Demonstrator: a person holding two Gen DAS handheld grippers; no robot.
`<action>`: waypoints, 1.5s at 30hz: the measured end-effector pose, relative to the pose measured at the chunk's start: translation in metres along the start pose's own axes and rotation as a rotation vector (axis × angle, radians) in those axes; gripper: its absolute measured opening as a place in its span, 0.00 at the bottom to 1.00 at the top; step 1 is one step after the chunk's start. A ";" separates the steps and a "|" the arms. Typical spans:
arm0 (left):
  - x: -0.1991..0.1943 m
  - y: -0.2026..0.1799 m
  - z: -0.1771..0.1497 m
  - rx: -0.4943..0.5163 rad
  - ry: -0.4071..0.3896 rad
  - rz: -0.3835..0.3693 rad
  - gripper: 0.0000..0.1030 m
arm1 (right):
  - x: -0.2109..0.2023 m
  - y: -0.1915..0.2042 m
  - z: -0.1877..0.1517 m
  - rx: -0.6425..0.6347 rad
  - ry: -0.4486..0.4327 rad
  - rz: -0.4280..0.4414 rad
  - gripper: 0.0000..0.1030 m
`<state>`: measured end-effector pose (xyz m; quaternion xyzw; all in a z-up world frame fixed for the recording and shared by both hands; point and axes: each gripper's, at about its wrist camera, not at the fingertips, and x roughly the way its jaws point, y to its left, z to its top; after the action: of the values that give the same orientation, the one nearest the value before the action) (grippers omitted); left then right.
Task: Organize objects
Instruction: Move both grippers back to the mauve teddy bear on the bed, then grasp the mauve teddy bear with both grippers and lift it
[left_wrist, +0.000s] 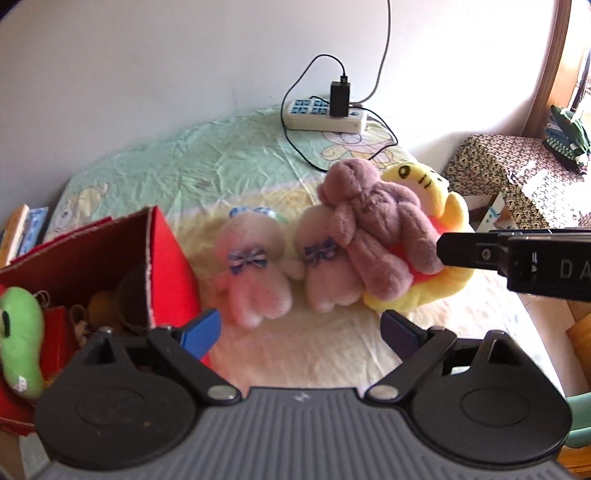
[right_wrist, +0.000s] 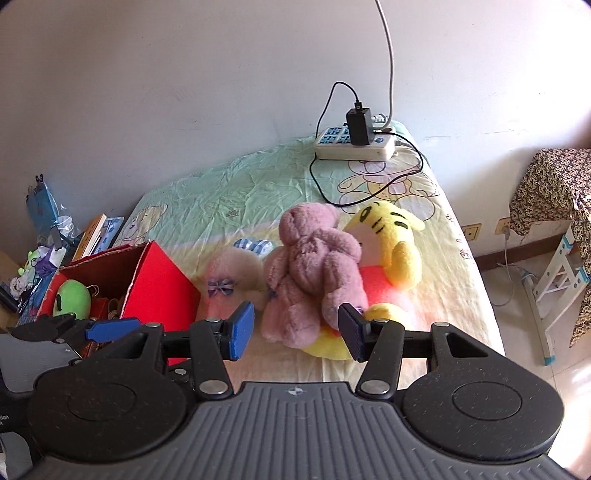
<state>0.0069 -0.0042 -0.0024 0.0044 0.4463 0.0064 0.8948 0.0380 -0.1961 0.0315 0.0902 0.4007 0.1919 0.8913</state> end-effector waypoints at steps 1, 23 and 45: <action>0.004 -0.001 0.001 -0.008 0.005 -0.027 0.93 | 0.001 -0.004 0.001 0.007 0.001 0.003 0.53; 0.094 -0.012 0.035 -0.159 0.077 -0.280 1.00 | 0.082 -0.052 0.032 0.074 0.125 0.112 0.53; 0.111 0.008 0.043 -0.189 0.019 -0.409 0.75 | 0.099 -0.050 0.034 0.114 0.181 0.283 0.27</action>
<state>0.1078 0.0053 -0.0656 -0.1699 0.4437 -0.1333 0.8698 0.1371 -0.2005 -0.0292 0.1785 0.4731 0.2995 0.8091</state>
